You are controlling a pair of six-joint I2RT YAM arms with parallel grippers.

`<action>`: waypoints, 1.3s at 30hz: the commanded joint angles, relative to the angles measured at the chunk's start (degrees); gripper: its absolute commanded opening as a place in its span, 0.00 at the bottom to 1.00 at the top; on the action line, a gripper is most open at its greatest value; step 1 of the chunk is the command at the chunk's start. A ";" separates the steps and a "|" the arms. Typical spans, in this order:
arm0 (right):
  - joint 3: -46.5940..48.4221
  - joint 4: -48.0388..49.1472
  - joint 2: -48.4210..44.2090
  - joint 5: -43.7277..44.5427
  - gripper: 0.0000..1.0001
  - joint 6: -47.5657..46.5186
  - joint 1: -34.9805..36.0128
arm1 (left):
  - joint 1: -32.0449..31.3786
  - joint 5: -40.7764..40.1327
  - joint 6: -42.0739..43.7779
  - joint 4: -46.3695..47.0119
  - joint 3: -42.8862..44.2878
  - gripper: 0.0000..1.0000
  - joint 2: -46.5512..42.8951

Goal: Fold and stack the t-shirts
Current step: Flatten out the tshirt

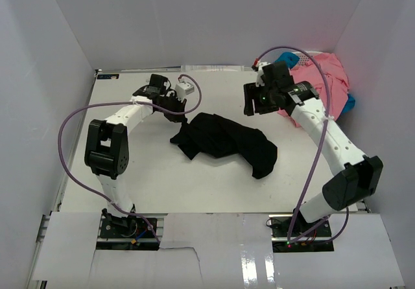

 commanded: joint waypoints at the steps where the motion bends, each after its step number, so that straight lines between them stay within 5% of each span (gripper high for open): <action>1: 5.29 -0.36 4.62 9.64 0.66 -2.09 5.36 | -1.62 -8.73 -7.06 1.77 -1.40 0.00 -6.83; 10: 9.89 1.74 16.22 13.19 0.59 -3.59 10.20 | -1.80 -22.80 -24.89 2.92 -4.29 0.00 -6.49; 18: 15.32 4.11 24.66 12.92 0.54 -4.73 11.78 | -1.71 -23.17 -33.17 2.30 -6.85 0.00 -5.78; 39: 26.76 5.25 41.19 11.52 0.59 -6.58 13.98 | -1.71 -19.30 -35.73 2.48 -9.39 0.00 -3.76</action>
